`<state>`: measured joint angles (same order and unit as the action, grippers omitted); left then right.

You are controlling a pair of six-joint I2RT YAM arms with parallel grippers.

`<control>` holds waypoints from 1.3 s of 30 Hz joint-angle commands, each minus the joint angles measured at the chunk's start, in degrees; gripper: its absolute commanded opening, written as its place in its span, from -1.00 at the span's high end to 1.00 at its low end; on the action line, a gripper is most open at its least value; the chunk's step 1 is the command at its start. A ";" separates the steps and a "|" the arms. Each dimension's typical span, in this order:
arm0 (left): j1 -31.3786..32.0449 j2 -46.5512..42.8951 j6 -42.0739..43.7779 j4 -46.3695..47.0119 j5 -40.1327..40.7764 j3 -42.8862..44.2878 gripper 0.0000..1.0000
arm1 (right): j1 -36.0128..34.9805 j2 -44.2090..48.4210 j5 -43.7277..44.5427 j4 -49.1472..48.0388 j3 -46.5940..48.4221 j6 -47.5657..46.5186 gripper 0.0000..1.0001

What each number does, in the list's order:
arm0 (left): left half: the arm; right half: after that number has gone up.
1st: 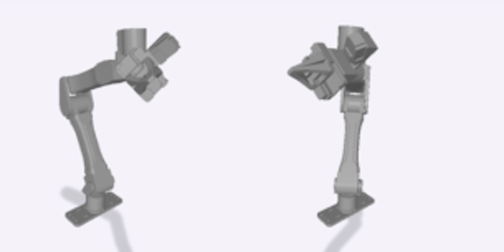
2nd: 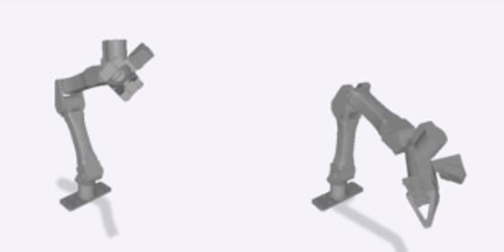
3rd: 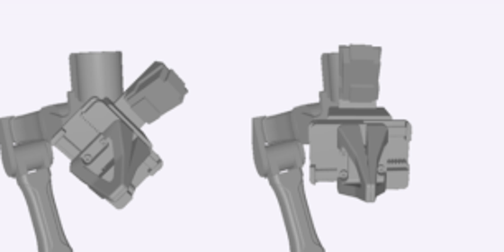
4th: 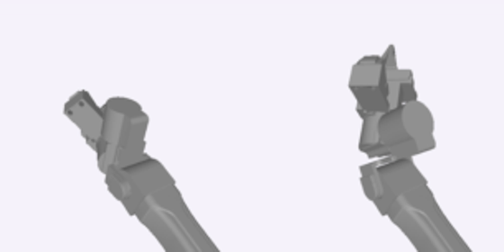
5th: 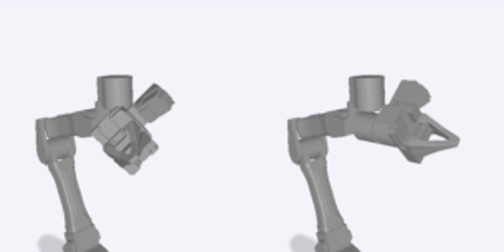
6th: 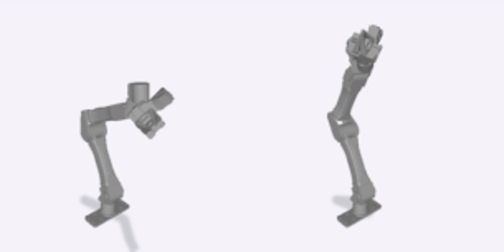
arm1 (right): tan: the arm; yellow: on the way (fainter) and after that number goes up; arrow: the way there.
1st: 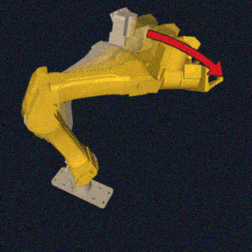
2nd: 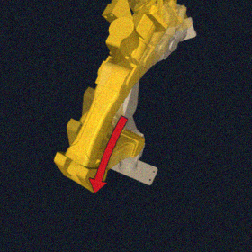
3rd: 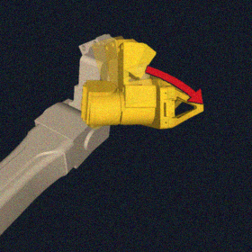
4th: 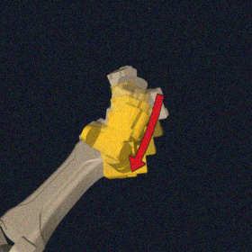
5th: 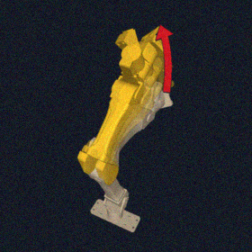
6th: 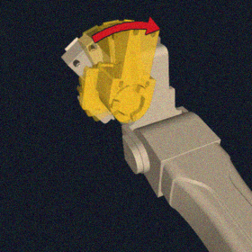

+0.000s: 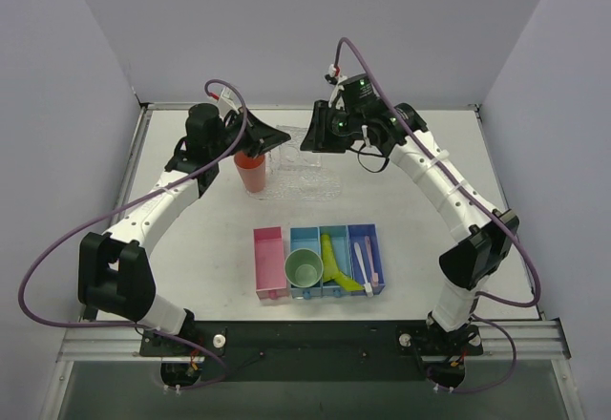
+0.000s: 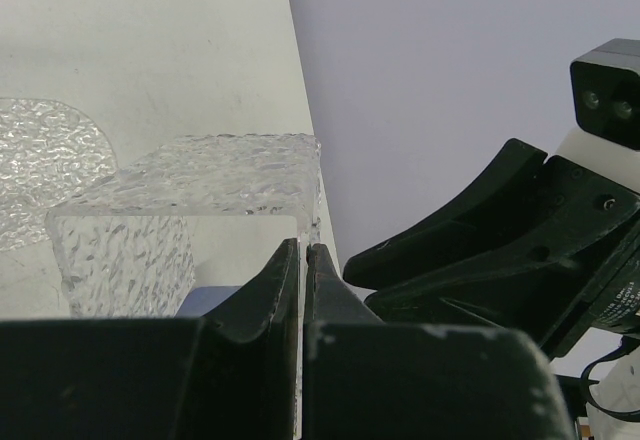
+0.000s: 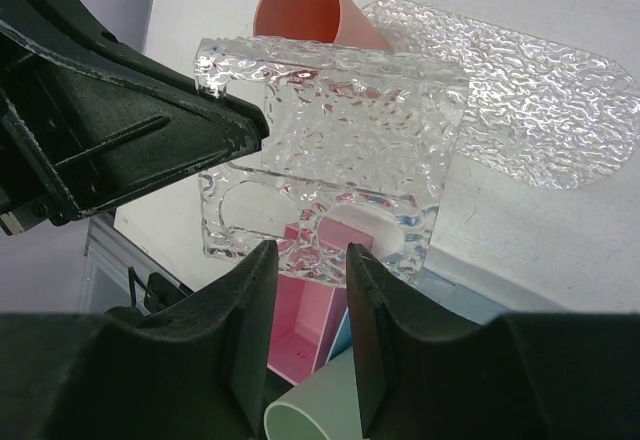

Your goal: Prepare toiletry sets of a toothbrush and toothpaste on the tray

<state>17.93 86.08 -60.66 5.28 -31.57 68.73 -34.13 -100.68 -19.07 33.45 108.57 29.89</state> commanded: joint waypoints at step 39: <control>0.26 1.10 -0.59 7.11 -1.56 5.19 1.00 | -1.55 -8.56 -2.64 3.37 8.85 -1.68 0.37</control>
<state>17.96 87.20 -60.86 7.33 -31.77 70.28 -35.35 -108.73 -21.47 35.92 115.00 28.27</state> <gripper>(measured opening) 0.078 0.323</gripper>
